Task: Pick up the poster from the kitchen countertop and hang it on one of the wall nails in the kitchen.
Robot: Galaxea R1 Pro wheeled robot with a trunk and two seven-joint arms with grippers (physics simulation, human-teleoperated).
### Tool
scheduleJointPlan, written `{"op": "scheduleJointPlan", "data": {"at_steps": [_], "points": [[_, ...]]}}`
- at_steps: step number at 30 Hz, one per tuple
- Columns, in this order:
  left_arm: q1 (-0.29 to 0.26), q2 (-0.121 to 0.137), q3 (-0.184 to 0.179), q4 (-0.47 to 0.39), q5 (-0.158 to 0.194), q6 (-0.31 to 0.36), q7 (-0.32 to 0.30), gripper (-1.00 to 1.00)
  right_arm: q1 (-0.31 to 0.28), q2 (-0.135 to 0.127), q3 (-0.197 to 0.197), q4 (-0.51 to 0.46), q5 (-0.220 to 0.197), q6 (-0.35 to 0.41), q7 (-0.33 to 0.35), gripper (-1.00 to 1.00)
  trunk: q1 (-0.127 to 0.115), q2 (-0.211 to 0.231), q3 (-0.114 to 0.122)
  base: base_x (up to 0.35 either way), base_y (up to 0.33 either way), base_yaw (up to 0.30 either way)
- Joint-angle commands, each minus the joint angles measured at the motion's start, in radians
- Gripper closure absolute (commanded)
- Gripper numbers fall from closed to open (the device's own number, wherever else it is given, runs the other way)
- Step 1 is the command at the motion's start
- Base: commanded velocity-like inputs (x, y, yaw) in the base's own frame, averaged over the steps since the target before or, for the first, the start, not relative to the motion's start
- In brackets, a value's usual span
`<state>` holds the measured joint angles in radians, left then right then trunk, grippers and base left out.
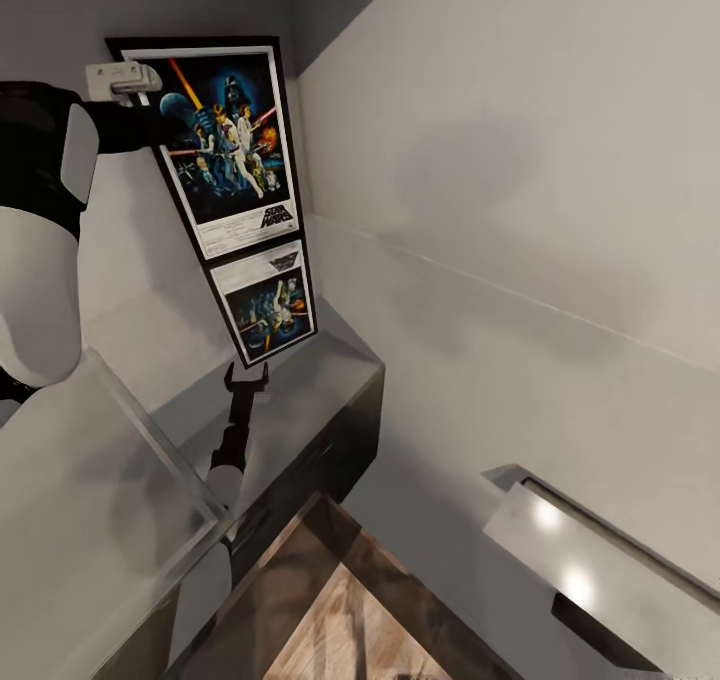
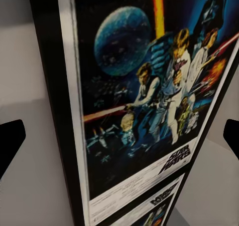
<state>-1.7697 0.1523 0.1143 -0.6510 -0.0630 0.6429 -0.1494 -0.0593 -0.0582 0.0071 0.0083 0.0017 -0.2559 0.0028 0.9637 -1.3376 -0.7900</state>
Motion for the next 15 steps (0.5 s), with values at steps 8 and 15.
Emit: {"op": "scheduleJointPlan", "data": {"at_steps": [8, 15], "points": [[-0.001, 0.0, 0.004, -0.014, -0.008, 0.005, -0.006, -1.0, -0.001, 0.0, 0.001, 0.001, 0.001, -0.004, 0.0, -1.0, 0.0, 0.0, -0.009, 0.0, 0.0, 0.0], [-0.001, 0.0, 0.004, -0.015, -0.008, 0.005, -0.006, -1.0, -0.001, 0.0, 0.001, 0.001, 0.001, -0.004, 0.0, -1.0, 0.0, 0.0, -0.019, 0.0, 0.0, 0.0]]}}
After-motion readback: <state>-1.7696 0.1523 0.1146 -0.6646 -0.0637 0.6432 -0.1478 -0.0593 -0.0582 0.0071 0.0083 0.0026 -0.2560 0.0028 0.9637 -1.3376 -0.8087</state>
